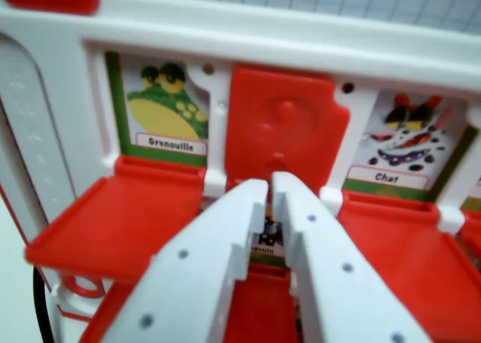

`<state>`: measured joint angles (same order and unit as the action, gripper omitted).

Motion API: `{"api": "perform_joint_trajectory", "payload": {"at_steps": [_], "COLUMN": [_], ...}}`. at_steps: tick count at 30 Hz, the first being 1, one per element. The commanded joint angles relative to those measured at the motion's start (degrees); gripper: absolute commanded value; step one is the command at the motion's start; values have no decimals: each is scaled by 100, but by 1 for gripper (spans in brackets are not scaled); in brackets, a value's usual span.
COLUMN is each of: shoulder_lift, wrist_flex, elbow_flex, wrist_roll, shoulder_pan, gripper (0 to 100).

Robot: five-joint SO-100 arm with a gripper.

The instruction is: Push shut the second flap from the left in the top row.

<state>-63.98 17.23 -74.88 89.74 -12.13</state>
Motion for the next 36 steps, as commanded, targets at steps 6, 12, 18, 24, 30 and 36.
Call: {"api": "perform_joint_trajectory", "payload": {"at_steps": [6,12,18,24,30,36], "shoulder_lift": [-2435,-4245,-6504,-8288,-9580,-11004], "wrist_flex": [44,387,888,1582,2338,2944], "elbow_flex": [-1169,-2522,-4289,-5396,-5810,-6407], "wrist_roll": [-35,70,185,202,211,387], "shoulder_pan": [-53,9,246,527,650,782], "gripper": [0,0,0,0,0,0]}}
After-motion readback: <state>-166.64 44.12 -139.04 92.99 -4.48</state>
